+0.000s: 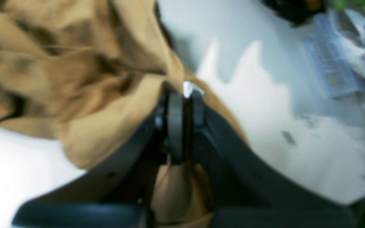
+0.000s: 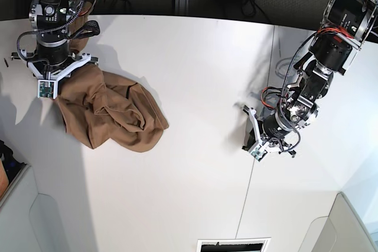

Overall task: Layout the t-shirt on the table in an organized manner, then fold the t-shirt properly
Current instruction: 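Reach the left gripper to the shirt bundle and grasp a fold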

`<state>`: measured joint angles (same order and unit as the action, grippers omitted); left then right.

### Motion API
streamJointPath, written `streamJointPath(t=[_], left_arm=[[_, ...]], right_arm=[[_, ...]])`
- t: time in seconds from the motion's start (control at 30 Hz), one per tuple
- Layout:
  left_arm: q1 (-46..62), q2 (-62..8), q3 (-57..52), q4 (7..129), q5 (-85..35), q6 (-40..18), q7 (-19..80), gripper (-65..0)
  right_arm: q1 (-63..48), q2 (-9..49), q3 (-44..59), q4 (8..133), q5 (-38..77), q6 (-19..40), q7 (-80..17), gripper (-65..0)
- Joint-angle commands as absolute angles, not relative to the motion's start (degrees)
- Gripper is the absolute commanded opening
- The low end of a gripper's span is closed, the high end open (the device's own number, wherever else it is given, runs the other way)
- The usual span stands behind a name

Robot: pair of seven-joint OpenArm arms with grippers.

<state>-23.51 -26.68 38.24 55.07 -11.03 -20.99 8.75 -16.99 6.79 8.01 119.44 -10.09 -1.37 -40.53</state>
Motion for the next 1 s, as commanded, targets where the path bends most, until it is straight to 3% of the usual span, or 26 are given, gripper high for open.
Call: streamJointPath(t=[0.0, 0.3, 0.33, 0.43, 0.47, 0.9, 0.97], left_arm=[[-23.64, -27.35, 38.33, 55.96, -10.07, -21.67, 13.89, -65.0], [-23.62, -25.67, 38.33, 81.60, -20.40, -23.53, 24.03, -65.0], [-23.62, -24.60, 38.35, 83.64, -20.84, -24.05, 25.80, -60.2], [-23.53, -20.84, 38.35, 85.14, -23.07, -24.71, 28.25, -34.9], [-23.29, -19.59, 38.35, 84.49, -23.09, -24.64, 27.97, -30.4], [-23.18, -5.93, 38.35, 65.41, -14.09, -22.92, 20.49, -29.8], [-23.18, -4.82, 38.35, 63.94, -14.11, -22.92, 19.44, -34.6]], right_arm=[[-16.67, 6.96, 8.14, 120.75, -9.96, -1.43, -38.94, -65.0], [-16.69, 6.96, 8.14, 120.75, -8.97, -1.41, -39.03, -65.0], [-16.71, 6.94, 8.14, 120.75, -8.95, -1.43, -39.03, -65.0], [-16.75, 6.94, 8.14, 120.75, -8.97, -1.41, -39.09, -65.0], [-16.88, 6.94, 8.14, 120.75, -8.97, -1.41, -39.31, -65.0], [-16.88, 6.48, 8.12, 120.75, -8.64, -0.58, -40.16, -65.0], [-16.88, 6.48, 8.12, 120.75, -8.19, -0.58, -40.14, -65.0]])
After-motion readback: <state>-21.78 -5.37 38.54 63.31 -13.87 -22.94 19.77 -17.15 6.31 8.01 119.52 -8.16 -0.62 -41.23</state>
